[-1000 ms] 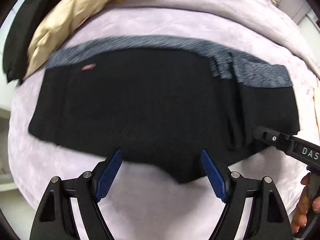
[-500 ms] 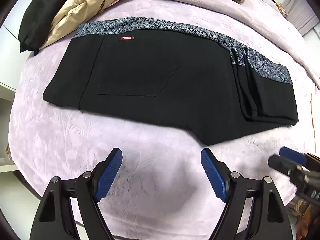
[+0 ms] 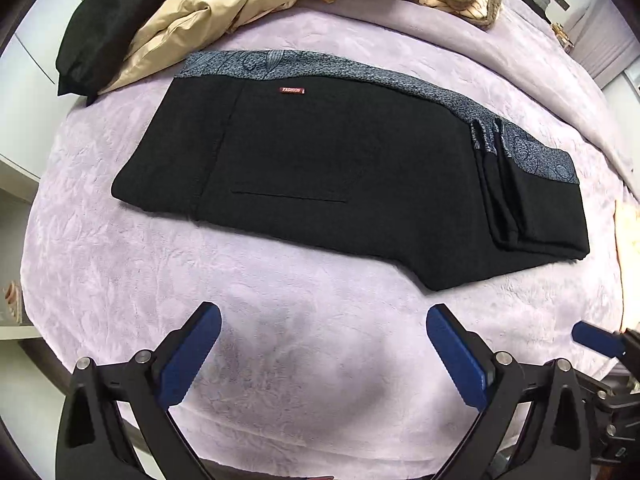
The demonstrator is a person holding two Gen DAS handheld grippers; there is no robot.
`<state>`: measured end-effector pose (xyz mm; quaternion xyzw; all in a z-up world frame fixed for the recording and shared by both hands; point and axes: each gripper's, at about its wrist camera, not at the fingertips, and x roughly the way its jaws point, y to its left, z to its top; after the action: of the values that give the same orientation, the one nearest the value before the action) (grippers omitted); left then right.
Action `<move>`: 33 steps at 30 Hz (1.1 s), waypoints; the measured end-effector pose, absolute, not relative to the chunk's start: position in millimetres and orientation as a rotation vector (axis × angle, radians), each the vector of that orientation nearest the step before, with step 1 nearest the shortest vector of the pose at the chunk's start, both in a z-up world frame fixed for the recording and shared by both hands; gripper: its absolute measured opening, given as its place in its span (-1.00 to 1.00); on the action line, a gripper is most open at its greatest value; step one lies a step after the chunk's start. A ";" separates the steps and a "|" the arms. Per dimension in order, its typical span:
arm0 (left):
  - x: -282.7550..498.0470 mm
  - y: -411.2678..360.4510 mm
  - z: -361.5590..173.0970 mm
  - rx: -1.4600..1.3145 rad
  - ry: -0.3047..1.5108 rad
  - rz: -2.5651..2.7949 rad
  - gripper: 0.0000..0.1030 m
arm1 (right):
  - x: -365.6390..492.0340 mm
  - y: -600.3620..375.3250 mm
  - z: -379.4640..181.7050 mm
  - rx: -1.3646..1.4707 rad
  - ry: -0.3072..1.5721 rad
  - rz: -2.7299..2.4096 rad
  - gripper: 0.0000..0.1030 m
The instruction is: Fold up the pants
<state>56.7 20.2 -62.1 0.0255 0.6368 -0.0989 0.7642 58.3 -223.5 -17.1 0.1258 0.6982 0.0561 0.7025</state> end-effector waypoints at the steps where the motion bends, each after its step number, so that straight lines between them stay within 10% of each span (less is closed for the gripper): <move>1: 55.7 23.9 -60.9 0.049 1.388 -0.214 1.00 | 60.4 -220.2 -14.9 0.265 1.547 0.122 0.57; 14: 71.6 55.5 -62.3 0.000 1.406 -0.172 1.00 | 80.6 -190.2 -13.9 0.167 1.549 0.083 0.95; 33: 78.0 81.2 -74.4 -0.073 1.443 -0.135 1.00 | 88.2 -176.8 -22.5 0.141 1.607 0.094 0.95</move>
<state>78.0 81.2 -74.4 -0.0335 0.6597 -0.0618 0.7483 88.2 -176.8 -22.5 0.0631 0.7188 0.0421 0.6910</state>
